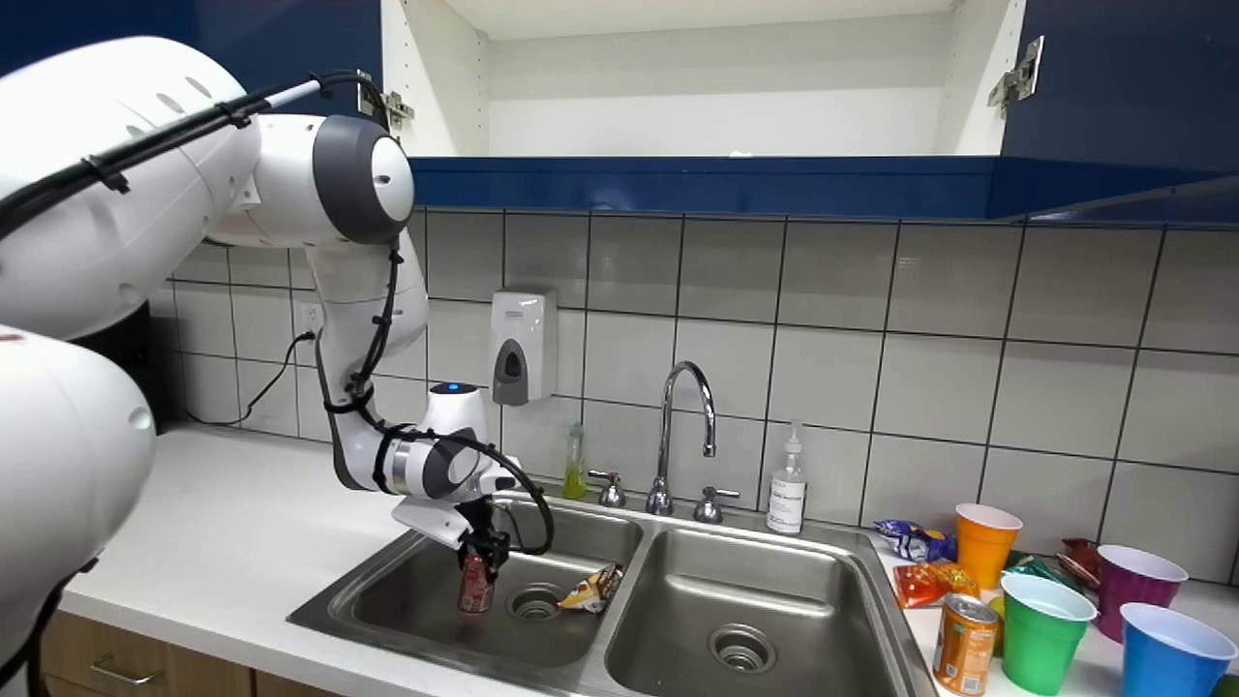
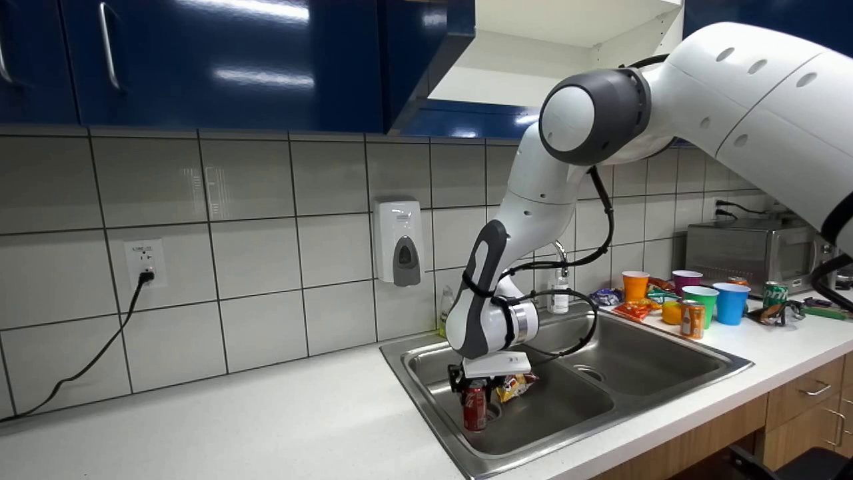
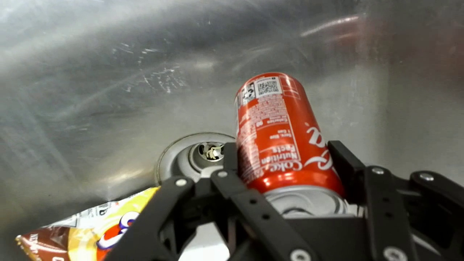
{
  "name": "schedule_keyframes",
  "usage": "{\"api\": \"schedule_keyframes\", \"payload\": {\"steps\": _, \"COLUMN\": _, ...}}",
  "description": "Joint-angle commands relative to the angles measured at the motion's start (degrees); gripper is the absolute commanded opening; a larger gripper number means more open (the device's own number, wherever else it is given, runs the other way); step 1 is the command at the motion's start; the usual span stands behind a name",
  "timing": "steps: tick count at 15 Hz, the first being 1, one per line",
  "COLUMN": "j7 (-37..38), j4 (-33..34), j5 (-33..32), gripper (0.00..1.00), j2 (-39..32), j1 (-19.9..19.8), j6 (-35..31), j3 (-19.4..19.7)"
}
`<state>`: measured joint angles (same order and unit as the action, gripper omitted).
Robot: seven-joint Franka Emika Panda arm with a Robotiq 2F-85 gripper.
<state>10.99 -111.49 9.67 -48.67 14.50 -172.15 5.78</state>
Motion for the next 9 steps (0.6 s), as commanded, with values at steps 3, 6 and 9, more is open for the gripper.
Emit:
{"api": "schedule_keyframes", "payload": {"steps": 3, "j7": 0.53, "j4": -6.07, "j5": -1.22, "gripper": 0.38, "j2": 7.23, "j1": -1.08, "j6": 2.13, "j3": -1.28}}
{"api": "schedule_keyframes", "payload": {"steps": 6, "j7": 0.39, "j4": -9.19, "j5": -1.14, "gripper": 0.38, "j2": 10.23, "j1": -1.41, "j6": 2.09, "j3": -1.87}}
{"api": "schedule_keyframes", "payload": {"steps": 9, "j7": 0.54, "j4": -12.65, "j5": -1.22, "gripper": 0.38, "j2": 13.53, "j1": -1.23, "j6": 2.06, "j3": -1.86}}
